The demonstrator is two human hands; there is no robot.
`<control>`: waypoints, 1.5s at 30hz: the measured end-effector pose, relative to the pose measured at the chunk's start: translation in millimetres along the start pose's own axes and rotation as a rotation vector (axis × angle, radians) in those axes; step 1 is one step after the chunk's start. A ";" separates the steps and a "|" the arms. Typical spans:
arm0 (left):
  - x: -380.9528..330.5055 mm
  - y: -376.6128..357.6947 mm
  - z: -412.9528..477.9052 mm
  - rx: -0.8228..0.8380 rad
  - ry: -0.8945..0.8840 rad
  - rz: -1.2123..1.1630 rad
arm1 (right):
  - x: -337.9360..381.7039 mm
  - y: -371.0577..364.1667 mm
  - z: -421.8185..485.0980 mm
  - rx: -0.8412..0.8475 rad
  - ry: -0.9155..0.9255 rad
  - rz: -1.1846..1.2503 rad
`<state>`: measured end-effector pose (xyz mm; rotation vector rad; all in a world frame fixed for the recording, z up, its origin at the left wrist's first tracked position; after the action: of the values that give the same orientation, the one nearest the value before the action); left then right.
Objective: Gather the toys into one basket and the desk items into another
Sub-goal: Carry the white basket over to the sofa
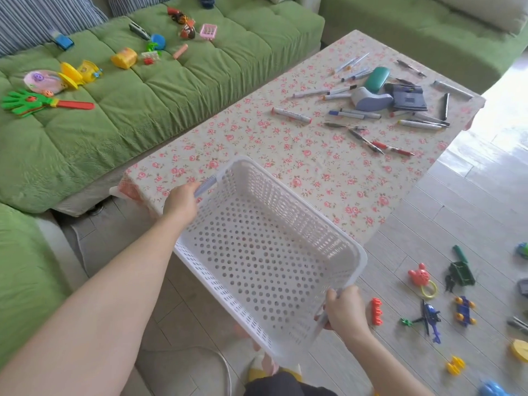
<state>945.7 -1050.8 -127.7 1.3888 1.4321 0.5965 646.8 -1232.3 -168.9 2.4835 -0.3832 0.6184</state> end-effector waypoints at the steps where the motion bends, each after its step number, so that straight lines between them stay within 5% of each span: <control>1: -0.1 0.2 -0.1 -0.005 -0.004 0.007 | 1.0 0.1 -0.2 0.004 -0.001 -0.008; 14: -15.0 43.5 -11.8 -0.053 -0.044 0.070 | 43.8 33.1 -57.4 0.026 -0.016 -0.179; 32: -138.8 236.0 -27.3 -0.174 -0.197 -0.019 | 177.7 149.2 -147.5 -0.140 0.227 -0.004; 45: -232.3 217.2 18.3 -0.224 -0.204 -0.023 | 205.1 227.6 -72.2 -0.157 0.220 0.029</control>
<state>1015.8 -1226.1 128.9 1.2174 1.1799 0.5643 708.5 -1403.6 87.9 2.2372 -0.3679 0.8314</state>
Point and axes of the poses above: each hand's wrist, its own z-axis towards the middle knuckle, its own y-axis out of the back of the hand, x = y × z, the point moved 3 cm from there along z, towards the middle knuckle, and after that the axes turned 5 degrees about x, right-handed, at the moved point
